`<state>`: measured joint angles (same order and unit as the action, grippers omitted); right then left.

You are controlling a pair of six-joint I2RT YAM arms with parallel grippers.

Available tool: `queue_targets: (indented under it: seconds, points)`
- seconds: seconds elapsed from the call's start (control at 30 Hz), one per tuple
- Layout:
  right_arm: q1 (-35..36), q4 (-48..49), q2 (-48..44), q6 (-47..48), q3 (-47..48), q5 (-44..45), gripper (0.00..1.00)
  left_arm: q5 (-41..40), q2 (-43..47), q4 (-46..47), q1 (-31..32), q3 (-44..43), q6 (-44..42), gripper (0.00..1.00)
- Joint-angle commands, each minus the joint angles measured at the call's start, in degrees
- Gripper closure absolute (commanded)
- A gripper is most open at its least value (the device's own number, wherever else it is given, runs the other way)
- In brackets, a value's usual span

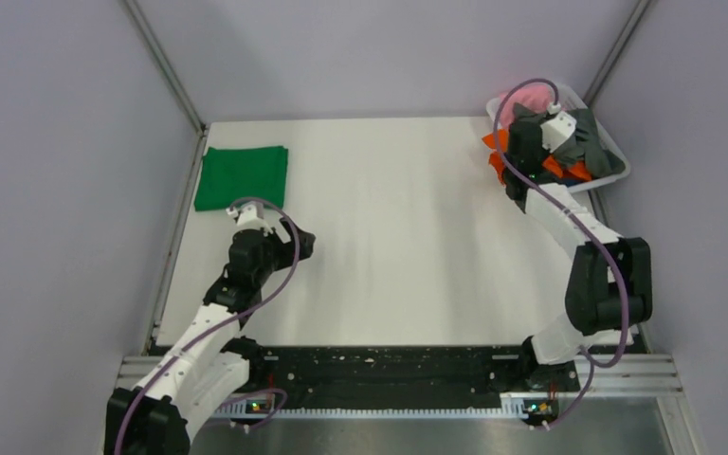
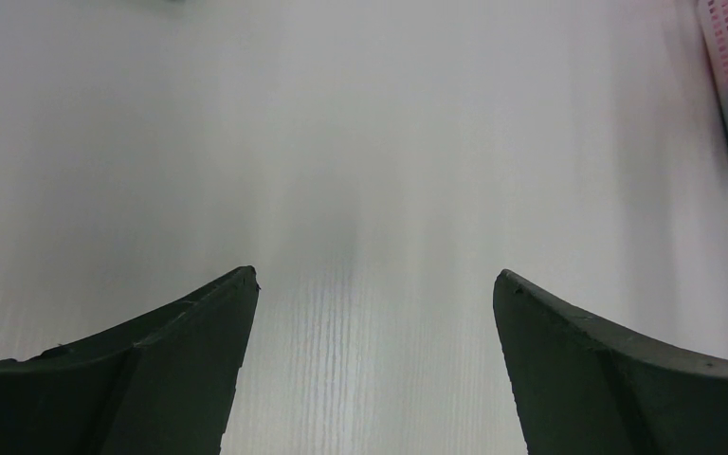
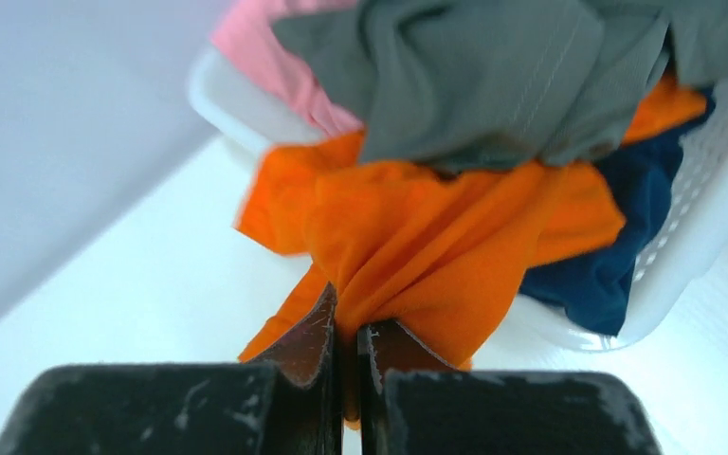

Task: Fold and stack the t-shirts
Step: Grab crumpled tshirt from bin with the right arm, then move the tshirt to the center of the board

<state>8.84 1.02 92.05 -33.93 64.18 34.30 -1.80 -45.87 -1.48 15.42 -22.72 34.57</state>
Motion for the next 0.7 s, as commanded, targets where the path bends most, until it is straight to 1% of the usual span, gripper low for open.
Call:
queue_targets:
  seconds: [0.0,0.2,0.4,0.5,0.67]
  points:
    - [-0.72,2.46,-6.37,5.29,7.89,-1.9,1.0,0.35,1.03,2.2,0.14,-1.59,-0.29,0.01]
    - [-1.48,1.85,-6.22,11.58,19.61,0.35,1.0,-0.25,1.25,2.26,0.14,-1.36,-0.2,0.01]
    - [-1.64,1.14,-5.49,15.21,30.69,0.55,1.0,-0.44,0.35,2.2,0.14,-1.54,-0.14,0.01]
    - [-1.63,1.46,-5.21,16.53,35.21,-1.22,1.0,-0.44,0.12,2.37,0.14,-1.54,-0.12,0.01]
    - [-1.65,-0.8,-3.29,16.07,43.99,-7.58,1.0,-0.44,-0.22,2.45,0.13,-1.54,-0.11,0.01]
